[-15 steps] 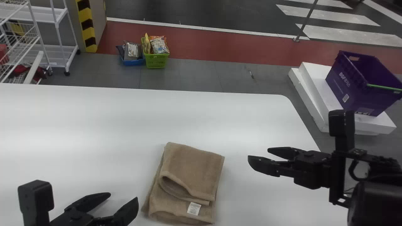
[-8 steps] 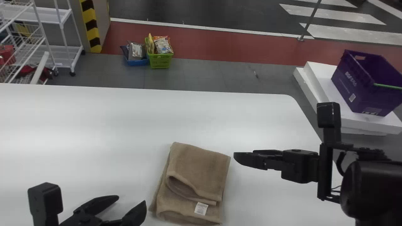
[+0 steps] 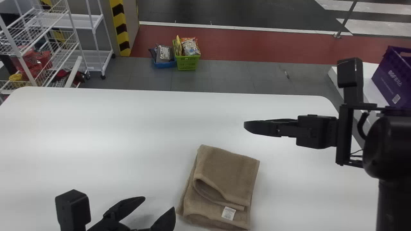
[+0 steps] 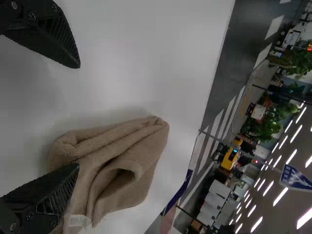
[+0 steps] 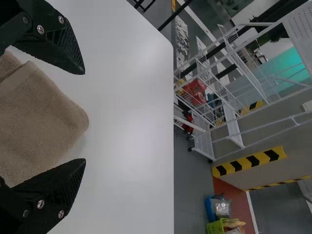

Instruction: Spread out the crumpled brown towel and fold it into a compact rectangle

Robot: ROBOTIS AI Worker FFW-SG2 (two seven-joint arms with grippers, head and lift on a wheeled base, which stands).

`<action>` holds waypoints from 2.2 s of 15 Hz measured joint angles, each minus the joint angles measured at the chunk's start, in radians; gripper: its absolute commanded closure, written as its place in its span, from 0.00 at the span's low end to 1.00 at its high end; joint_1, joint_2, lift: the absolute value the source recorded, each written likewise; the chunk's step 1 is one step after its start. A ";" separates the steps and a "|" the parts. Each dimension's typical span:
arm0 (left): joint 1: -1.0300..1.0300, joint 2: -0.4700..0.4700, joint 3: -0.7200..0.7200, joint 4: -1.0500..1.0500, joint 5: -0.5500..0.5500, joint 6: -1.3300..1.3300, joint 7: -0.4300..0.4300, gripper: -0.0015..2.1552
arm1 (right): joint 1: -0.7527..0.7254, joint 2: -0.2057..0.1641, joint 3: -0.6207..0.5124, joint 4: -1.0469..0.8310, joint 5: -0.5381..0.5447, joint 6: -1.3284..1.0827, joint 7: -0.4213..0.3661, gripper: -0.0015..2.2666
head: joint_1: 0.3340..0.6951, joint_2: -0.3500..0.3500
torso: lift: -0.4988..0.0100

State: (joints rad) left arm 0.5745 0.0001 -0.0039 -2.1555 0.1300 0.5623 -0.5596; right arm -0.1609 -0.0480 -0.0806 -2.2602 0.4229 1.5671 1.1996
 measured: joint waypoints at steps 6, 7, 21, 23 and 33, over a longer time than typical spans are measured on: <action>0.045 0.000 -0.144 -0.032 -0.078 -0.066 0.066 0.05 | 0.018 -0.004 0.018 0.016 -0.003 0.000 0.009 0.09 | 1.00 0.28 | 0.73; 0.045 0.000 -0.175 -0.018 -0.104 -0.101 0.099 0.05 | 0.023 -0.005 0.017 0.016 -0.006 0.000 0.011 0.09 | 1.00 0.25 | 0.73; 0.010 0.035 -0.274 0.135 -0.314 -0.350 0.271 0.05 | 0.096 -0.136 0.321 0.058 0.240 0.000 0.161 0.10 | 1.00 0.30 | 0.73; 0.010 0.036 -0.269 0.140 -0.314 -0.356 0.270 0.05 | 0.118 -0.138 0.343 0.064 0.252 0.000 0.161 0.10 | 1.00 0.31 | 0.73; 0.011 0.040 -0.261 0.146 -0.309 -0.368 0.267 0.05 | 0.009 -0.128 0.553 0.203 0.399 0.000 0.161 0.22 | 1.00 0.38 | 0.73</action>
State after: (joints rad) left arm 0.5853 0.0396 -0.2647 -2.0097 -0.1786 0.1940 -0.2930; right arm -0.1517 -0.1758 0.4725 -2.0577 0.8217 1.5670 1.3606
